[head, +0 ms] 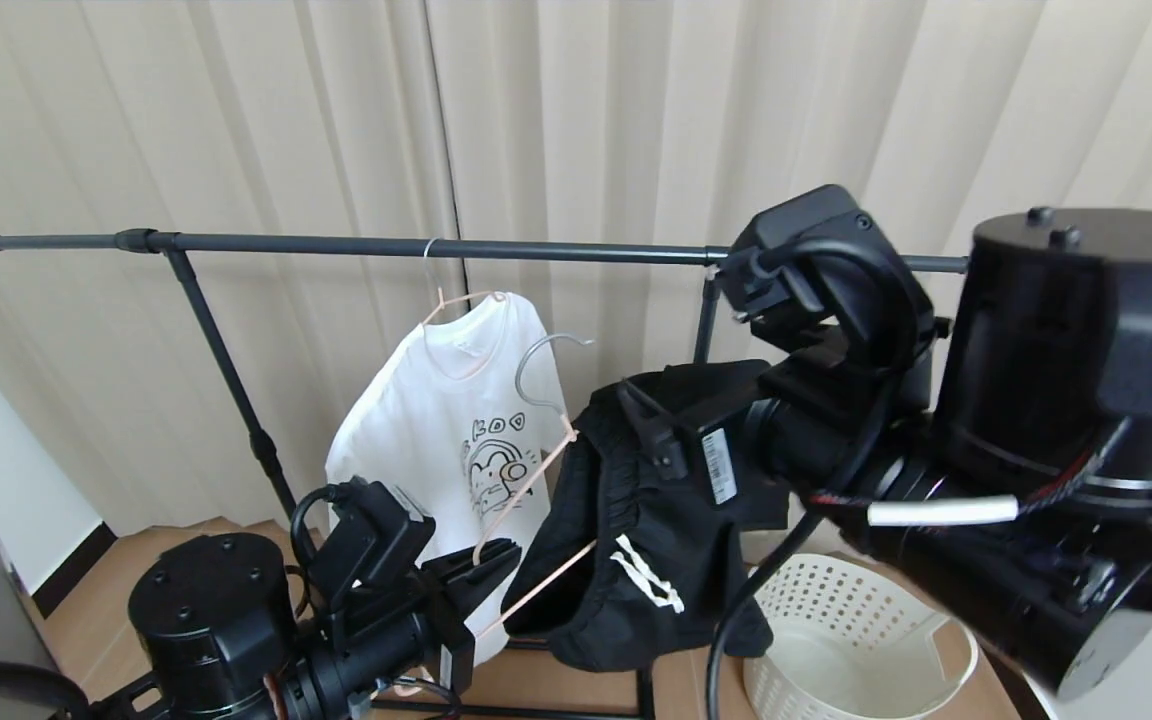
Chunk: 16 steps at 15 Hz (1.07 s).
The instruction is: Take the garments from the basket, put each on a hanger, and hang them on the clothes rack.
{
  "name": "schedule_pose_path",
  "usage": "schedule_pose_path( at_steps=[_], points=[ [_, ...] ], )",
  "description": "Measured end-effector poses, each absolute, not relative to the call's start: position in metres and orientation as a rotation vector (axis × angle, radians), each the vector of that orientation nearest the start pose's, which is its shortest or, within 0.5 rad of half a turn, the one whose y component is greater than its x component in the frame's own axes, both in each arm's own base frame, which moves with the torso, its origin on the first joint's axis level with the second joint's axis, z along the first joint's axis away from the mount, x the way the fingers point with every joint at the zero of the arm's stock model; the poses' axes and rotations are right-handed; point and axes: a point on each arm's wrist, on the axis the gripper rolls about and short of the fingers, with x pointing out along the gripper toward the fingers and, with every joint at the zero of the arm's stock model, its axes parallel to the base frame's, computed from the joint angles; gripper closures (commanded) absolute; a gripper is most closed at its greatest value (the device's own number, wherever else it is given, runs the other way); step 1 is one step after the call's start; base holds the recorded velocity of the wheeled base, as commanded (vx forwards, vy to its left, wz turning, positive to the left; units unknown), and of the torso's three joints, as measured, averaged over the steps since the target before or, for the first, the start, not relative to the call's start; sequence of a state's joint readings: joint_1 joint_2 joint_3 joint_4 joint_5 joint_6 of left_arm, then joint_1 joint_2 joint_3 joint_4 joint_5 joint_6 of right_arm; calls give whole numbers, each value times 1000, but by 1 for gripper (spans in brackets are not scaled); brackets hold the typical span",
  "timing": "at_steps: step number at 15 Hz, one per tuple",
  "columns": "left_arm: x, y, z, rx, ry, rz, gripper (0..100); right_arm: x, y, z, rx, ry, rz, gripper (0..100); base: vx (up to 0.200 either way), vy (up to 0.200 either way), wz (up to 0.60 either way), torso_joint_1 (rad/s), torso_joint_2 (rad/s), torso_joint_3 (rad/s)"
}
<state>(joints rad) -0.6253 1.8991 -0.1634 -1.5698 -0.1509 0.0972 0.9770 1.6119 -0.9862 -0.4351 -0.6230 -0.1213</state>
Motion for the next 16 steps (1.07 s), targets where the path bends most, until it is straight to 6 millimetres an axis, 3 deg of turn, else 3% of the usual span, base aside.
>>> schedule_pose_path(
  at_steps=[5, 9, 12, 16],
  points=[
    [192, -129, 75, 170, 162, -886, 100, 190, 170, 258, -506, 227, 627, 0, 0, 0, 0, 0, 0, 0],
    [185, -123, 70, 195, 185, -930, 100, 193, 133, 283, -657, 398, 858, 0, 0, 0, 0, 0, 0, 0],
    [179, -122, 69, 224, 179, -980, 100, 207, 126, 287, -678, 490, 1126, 0, 0, 0, 0, 0, 0, 0],
    [173, -123, 71, 229, 172, -1000, 100, 240, 145, 263, -618, 533, 1346, 0, 0, 0, 0, 0, 0, 0]
  ],
)
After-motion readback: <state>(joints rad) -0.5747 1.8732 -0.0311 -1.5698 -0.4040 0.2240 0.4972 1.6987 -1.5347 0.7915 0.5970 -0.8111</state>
